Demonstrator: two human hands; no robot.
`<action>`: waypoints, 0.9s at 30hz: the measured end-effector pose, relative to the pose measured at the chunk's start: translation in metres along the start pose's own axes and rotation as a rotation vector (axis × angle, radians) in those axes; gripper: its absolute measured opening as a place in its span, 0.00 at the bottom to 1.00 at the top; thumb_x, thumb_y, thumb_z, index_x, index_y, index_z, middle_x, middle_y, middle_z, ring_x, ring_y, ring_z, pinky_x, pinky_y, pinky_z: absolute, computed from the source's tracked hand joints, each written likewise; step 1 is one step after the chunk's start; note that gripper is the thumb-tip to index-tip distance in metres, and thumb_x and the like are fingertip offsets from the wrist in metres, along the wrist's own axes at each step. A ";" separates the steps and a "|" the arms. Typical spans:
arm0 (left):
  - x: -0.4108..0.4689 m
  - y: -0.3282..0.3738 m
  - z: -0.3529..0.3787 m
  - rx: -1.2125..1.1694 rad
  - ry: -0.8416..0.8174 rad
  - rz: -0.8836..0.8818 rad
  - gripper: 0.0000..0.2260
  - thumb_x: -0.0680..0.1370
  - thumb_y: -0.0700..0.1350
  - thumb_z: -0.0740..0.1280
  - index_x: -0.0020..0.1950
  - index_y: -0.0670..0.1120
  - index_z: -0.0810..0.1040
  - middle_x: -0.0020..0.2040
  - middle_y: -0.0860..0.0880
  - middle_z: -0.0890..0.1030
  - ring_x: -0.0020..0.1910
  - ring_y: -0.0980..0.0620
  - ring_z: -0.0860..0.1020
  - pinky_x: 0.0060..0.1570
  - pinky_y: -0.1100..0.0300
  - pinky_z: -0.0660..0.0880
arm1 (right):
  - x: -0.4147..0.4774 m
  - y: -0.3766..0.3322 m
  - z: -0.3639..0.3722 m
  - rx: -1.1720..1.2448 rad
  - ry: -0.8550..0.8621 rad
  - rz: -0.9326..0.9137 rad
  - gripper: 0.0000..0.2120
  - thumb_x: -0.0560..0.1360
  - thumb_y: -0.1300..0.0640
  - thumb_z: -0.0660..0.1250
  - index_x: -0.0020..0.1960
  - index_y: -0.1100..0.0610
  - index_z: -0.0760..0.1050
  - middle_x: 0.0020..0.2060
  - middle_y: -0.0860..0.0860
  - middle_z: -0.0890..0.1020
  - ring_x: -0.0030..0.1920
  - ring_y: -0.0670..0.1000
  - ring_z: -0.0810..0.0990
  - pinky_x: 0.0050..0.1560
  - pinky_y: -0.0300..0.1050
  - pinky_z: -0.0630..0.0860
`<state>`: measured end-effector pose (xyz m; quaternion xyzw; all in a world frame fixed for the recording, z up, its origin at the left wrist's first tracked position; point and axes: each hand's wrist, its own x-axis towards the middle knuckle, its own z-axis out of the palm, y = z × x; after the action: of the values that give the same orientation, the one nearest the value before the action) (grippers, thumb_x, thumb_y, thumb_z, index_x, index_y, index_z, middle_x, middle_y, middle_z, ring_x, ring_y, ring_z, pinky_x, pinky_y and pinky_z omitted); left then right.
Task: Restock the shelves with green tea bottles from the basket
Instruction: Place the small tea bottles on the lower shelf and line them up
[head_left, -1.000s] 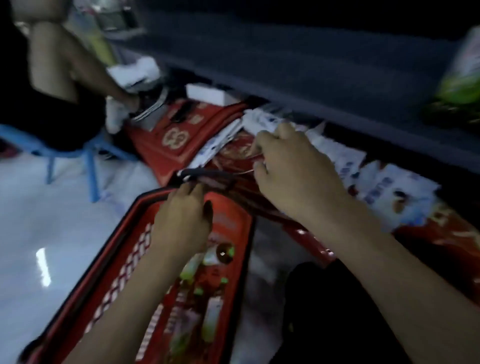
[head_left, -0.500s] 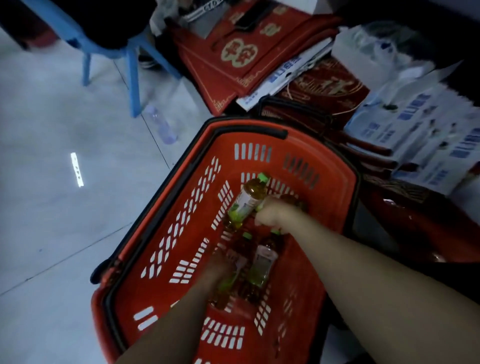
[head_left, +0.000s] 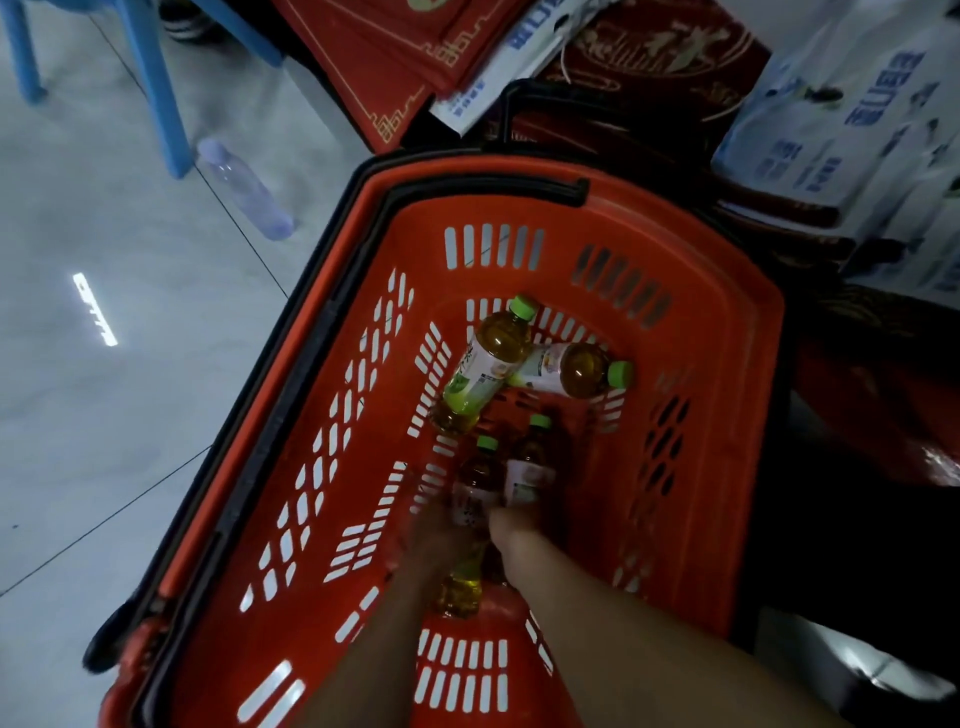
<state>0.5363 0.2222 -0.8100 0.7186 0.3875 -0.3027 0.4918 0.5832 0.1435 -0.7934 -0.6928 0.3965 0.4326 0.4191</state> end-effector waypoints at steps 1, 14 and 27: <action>0.003 -0.002 -0.004 -0.039 -0.016 -0.020 0.14 0.74 0.42 0.71 0.59 0.45 0.76 0.56 0.45 0.81 0.55 0.47 0.80 0.56 0.47 0.78 | 0.003 -0.001 0.000 0.003 -0.030 0.017 0.35 0.76 0.47 0.66 0.78 0.57 0.58 0.70 0.58 0.70 0.67 0.57 0.71 0.66 0.48 0.70; 0.006 -0.007 -0.030 -0.207 -0.105 -0.218 0.14 0.75 0.42 0.70 0.60 0.47 0.74 0.52 0.46 0.80 0.51 0.46 0.77 0.42 0.54 0.76 | 0.010 0.002 -0.001 -0.037 -0.227 0.121 0.23 0.79 0.58 0.61 0.73 0.61 0.65 0.67 0.61 0.72 0.66 0.59 0.71 0.67 0.53 0.71; -0.038 0.024 -0.020 -0.521 -0.047 -0.108 0.11 0.75 0.42 0.69 0.57 0.49 0.76 0.54 0.44 0.82 0.54 0.42 0.80 0.58 0.41 0.75 | -0.039 -0.046 -0.033 0.080 -0.308 -0.103 0.22 0.81 0.69 0.55 0.75 0.66 0.61 0.70 0.63 0.69 0.57 0.57 0.77 0.45 0.41 0.78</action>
<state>0.5383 0.2258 -0.7606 0.5387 0.4787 -0.2352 0.6521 0.6218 0.1360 -0.7371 -0.6205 0.3084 0.4955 0.5238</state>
